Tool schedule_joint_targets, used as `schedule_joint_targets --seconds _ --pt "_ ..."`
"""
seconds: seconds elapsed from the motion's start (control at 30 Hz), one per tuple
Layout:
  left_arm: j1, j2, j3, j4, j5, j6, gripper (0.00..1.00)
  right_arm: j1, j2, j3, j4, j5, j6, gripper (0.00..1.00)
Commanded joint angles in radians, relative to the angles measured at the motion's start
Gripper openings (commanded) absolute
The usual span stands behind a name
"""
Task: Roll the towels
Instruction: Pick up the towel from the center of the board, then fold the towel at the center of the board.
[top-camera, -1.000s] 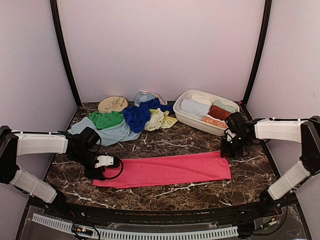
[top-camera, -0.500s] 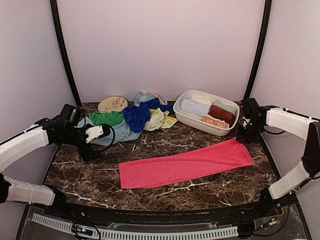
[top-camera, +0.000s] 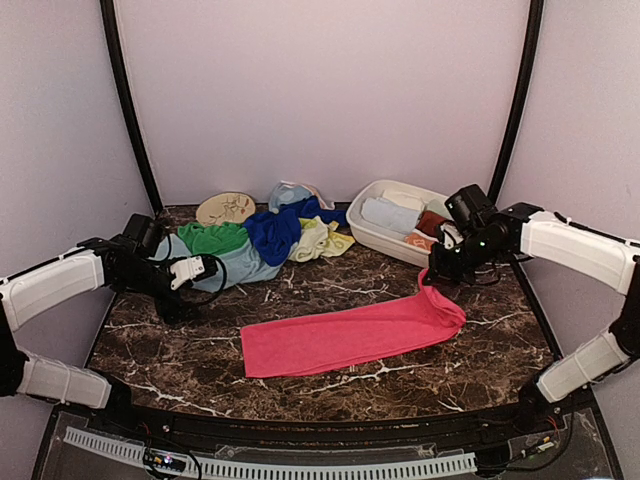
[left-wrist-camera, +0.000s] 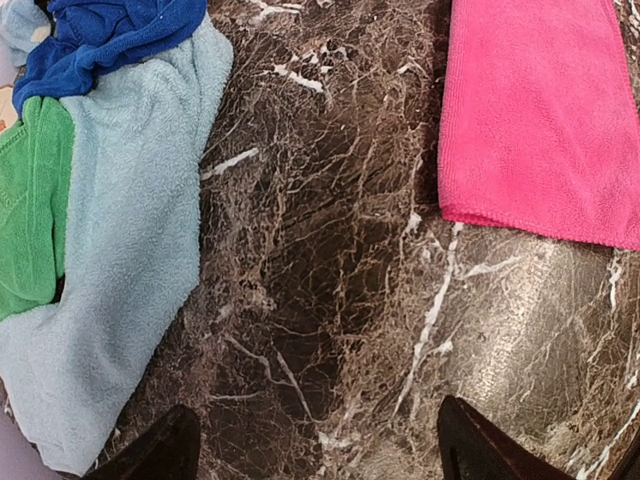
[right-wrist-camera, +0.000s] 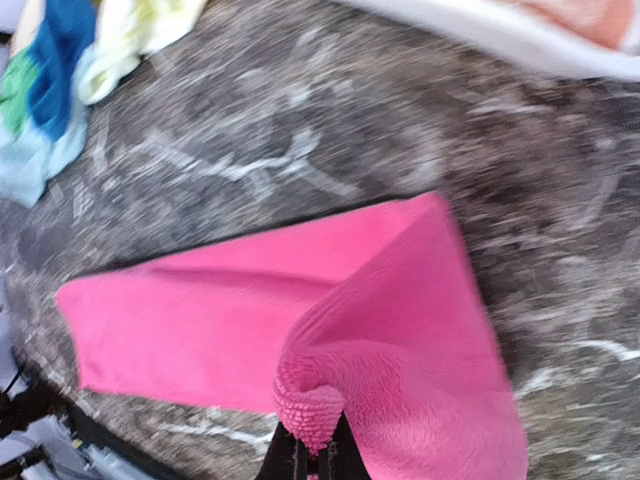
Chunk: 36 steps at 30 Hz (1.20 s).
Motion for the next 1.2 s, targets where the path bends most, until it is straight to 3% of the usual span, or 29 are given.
schedule_joint_targets --seconds 0.0,0.2,0.53,0.83,1.17 --pt "0.029 0.012 0.004 -0.017 0.029 -0.004 0.84 0.117 -0.004 0.031 0.073 -0.117 0.126 0.00" --pt "0.038 0.004 0.003 -0.019 0.018 0.000 0.83 0.279 0.098 0.070 0.200 -0.167 0.233 0.00" --pt "0.052 -0.004 -0.012 -0.030 0.014 -0.002 0.82 0.470 0.377 0.356 0.231 -0.228 0.222 0.00" --pt "0.060 0.006 -0.002 -0.045 0.010 0.001 0.80 0.542 0.486 0.467 0.270 -0.317 0.209 0.00" --pt "0.060 0.010 0.006 -0.058 0.009 0.000 0.79 0.554 0.493 0.485 0.293 -0.325 0.219 0.00"
